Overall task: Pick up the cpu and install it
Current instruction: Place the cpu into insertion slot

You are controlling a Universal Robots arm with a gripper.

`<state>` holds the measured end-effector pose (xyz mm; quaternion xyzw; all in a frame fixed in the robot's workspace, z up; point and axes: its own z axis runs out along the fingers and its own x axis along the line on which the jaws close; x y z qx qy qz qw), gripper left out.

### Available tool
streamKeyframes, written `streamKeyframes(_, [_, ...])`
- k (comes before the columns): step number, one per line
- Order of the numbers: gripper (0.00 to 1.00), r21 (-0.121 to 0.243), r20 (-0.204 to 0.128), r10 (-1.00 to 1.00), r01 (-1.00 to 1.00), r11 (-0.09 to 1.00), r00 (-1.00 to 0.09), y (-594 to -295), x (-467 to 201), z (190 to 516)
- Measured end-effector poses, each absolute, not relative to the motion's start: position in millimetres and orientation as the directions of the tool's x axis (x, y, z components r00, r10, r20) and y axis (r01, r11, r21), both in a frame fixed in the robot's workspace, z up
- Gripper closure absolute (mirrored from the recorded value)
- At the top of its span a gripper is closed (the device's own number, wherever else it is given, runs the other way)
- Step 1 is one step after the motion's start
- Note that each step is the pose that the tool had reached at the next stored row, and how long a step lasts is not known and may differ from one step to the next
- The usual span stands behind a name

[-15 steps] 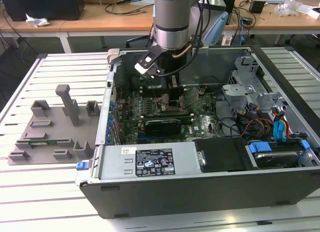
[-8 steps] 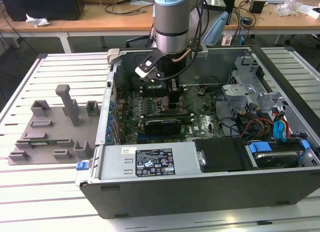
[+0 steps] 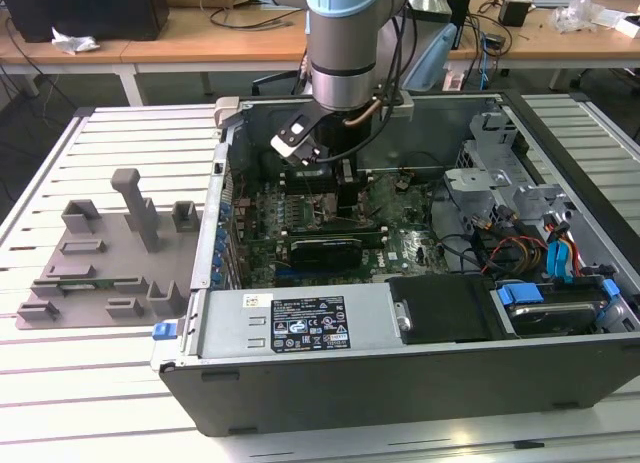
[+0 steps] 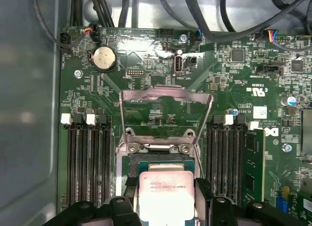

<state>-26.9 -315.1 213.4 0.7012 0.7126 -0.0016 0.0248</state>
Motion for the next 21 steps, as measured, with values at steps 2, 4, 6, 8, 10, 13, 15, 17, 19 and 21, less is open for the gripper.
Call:
streamKeyframes(2, [0.45, 0.032, -0.041, 0.999, 0.999, 0.017, -0.015, -315.1, -26.9, 209.5])
streamKeyframes(4, [0.45, 0.032, -0.041, 0.999, 0.999, 0.017, -0.015, -314.9, -26.9, 208.0])
streamKeyframes(6, [0.45, 0.032, -0.041, 0.999, 0.999, 0.017, -0.015, -314.9, -27.0, 207.3])
streamKeyframes(8, [0.45, 0.032, -0.041, 0.999, 0.999, 0.016, -0.015, -314.4, -27.0, 206.5])
streamKeyframes(10, [0.45, 0.033, -0.041, 0.999, 0.999, 0.015, -0.014, -313.8, -27.0, 205.5])
streamKeyframes(13, [0.45, 0.032, -0.041, 0.999, 0.999, 0.012, -0.01, -313.6, -27.0, 205.0])
streamKeyframes(15, [0.45, 0.033, -0.041, 0.999, 0.999, 0.011, -0.01, -313.2, -27.1, 204.7])
streamKeyframes(17, [0.45, 0.032, -0.041, 0.999, 0.999, 0.012, -0.01, -312.9, -27.3, 204.5])
streamKeyframes(19, [0.45, 0.032, -0.041, 0.999, 0.999, 0.011, -0.009, -312.6, -27.7, 203.7])
streamKeyframes(21, [0.45, 0.033, -0.041, 0.999, 0.999, 0.008, -0.007, -312.5, -28.2, 202.9])
